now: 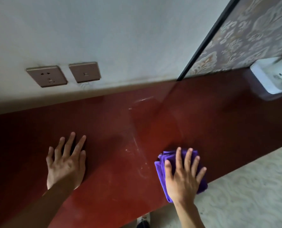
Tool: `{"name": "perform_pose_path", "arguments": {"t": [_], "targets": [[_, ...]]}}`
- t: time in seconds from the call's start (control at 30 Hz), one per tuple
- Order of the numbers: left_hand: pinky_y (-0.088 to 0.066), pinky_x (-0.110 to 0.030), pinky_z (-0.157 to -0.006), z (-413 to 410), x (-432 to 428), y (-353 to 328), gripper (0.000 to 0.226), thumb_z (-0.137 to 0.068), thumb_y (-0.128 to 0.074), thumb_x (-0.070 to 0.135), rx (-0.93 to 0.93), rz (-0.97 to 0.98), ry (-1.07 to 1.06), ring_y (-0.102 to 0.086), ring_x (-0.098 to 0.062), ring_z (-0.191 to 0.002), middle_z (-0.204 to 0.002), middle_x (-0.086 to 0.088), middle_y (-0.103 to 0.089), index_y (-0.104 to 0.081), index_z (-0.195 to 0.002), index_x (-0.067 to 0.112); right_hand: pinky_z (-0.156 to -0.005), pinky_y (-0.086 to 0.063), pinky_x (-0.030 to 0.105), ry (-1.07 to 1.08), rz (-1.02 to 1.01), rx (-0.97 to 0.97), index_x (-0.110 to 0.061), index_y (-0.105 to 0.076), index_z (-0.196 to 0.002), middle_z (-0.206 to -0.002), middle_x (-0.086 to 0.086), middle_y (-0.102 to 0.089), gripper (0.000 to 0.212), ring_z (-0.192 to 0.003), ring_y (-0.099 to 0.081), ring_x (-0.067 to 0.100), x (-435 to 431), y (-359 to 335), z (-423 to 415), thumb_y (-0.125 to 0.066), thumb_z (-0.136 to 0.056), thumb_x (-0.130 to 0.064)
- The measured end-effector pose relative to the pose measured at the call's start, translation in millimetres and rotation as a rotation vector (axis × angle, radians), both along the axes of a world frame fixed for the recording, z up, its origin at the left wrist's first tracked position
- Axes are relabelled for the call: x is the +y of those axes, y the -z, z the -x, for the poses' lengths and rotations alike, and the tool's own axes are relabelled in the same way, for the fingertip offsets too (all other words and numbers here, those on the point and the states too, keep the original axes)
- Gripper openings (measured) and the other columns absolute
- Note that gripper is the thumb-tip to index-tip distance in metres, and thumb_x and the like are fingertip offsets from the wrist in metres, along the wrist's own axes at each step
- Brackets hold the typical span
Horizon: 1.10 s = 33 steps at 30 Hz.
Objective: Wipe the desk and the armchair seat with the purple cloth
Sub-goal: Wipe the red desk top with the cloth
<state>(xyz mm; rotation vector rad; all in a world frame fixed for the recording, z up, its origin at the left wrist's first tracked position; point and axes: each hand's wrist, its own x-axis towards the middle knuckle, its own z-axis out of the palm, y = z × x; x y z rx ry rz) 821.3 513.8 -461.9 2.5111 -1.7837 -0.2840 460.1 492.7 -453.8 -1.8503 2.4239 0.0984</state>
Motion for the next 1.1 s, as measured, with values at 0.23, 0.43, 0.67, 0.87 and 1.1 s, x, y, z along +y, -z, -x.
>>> {"name": "perform_pose_path", "arguments": {"t": [0.23,0.43,0.67,0.87,1.1], "targets": [[-0.015,-0.055,-0.120,1.7,-3.0,-1.1,0.055,-0.101,-0.023,0.047,-0.026,-0.020,-0.015,-0.021,-0.029,-0.152,-0.165,0.003,-0.027,-0.028,-0.155,0.042,-0.118,-0.019,0.065,0.200,0.012,-0.070,-0.025,-0.033,-0.158,-0.167,0.015,-0.024,0.071,-0.151,-0.021,0.044,-102.3,-6.0,-10.1,-0.027,-0.097,-0.061],[-0.014,-0.054,-0.121,-3.3,-0.7,11.3,0.054,-0.102,-0.025,0.047,-0.059,0.018,0.007,-0.020,-0.028,-0.153,-0.166,0.005,-0.024,-0.024,-0.156,0.044,-0.122,-0.010,0.062,0.135,0.119,-0.174,-0.024,-0.028,-0.160,-0.169,0.016,-0.016,0.071,-0.153,-0.012,0.045,-230.3,-1.3,-77.9,-0.030,-0.099,-0.061],[-0.014,-0.055,-0.120,-2.7,-0.3,10.9,0.054,-0.102,-0.025,0.047,-0.049,0.029,0.009,-0.018,-0.027,-0.153,-0.166,0.006,-0.024,-0.023,-0.156,0.045,-0.122,-0.015,0.056,-0.371,0.157,-0.123,-0.029,-0.038,-0.156,-0.167,0.010,-0.027,0.065,-0.151,-0.024,0.043,-225.7,0.9,-162.0,-0.030,-0.099,-0.060],[-0.012,-0.053,-0.120,-0.7,-0.3,7.2,0.054,-0.101,-0.025,0.049,-0.035,0.026,-0.016,-0.019,-0.028,-0.152,-0.165,0.004,-0.027,-0.029,-0.154,0.044,-0.122,-0.015,0.057,-0.559,0.128,-0.201,-0.034,-0.039,-0.154,-0.167,0.006,-0.027,0.064,-0.152,-0.022,0.040,-98.9,11.1,-156.8,-0.036,-0.098,-0.064],[-0.011,-0.054,-0.121,-0.1,-0.6,7.4,0.052,-0.103,-0.029,0.045,-0.035,0.009,-0.011,-0.019,-0.029,-0.152,-0.165,0.003,-0.026,-0.024,-0.155,0.044,-0.122,-0.014,0.059,-0.471,0.052,-0.171,-0.036,-0.035,-0.156,-0.169,0.004,-0.020,0.066,-0.153,-0.021,0.038,22.6,1.8,-93.9,-0.036,-0.098,-0.067]]}}
